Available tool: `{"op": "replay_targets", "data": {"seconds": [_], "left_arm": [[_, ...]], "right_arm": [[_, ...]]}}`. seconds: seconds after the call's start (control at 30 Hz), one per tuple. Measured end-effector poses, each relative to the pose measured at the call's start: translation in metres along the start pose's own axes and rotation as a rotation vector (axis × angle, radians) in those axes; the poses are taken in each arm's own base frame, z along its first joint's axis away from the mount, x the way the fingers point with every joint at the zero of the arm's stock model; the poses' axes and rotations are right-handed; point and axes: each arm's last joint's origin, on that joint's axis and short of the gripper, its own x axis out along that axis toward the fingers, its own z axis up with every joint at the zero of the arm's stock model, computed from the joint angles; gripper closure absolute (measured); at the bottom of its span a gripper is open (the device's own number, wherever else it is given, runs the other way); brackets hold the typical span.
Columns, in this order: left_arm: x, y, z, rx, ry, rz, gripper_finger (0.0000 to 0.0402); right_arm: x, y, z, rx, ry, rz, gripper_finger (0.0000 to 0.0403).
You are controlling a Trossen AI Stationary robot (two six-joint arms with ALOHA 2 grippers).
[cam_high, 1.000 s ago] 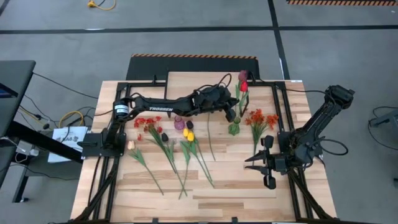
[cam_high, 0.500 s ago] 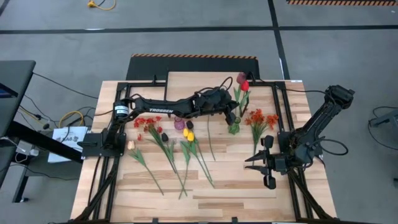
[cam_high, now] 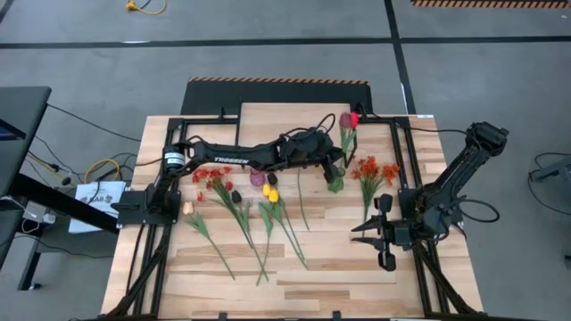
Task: Pick and place flowers into a vace then onto a shelf
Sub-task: Put the dark red tulip into the green vase, then put the yellow tulip into the green vase
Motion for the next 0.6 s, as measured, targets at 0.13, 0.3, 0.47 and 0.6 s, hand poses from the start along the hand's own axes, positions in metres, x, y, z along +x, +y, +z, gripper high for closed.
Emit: {"op": "replay_targets", "data": {"seconds": [0.13, 0.3, 0.47, 0.6], "left_arm": [[-0.001, -0.006, -0.002, 0.007, 0.010, -0.011, 0.0300], [-0.002, -0.009, -0.007, 0.019, 0.051, -0.012, 0.0265], [-0.002, -0.012, -0.012, 0.034, 0.095, -0.010, 0.0251], [-0.007, -0.016, -0.015, 0.046, 0.154, -0.008, 0.0251]], "right_arm": [[0.000, 0.000, 0.000, 0.000, 0.000, 0.000, 0.0316], [0.000, 0.000, 0.000, 0.000, 0.000, 0.000, 0.0316], [0.000, 0.000, 0.000, 0.001, 0.000, 0.000, 0.0316], [0.000, 0.000, 0.000, 0.001, 0.000, 0.000, 0.0316]]}}
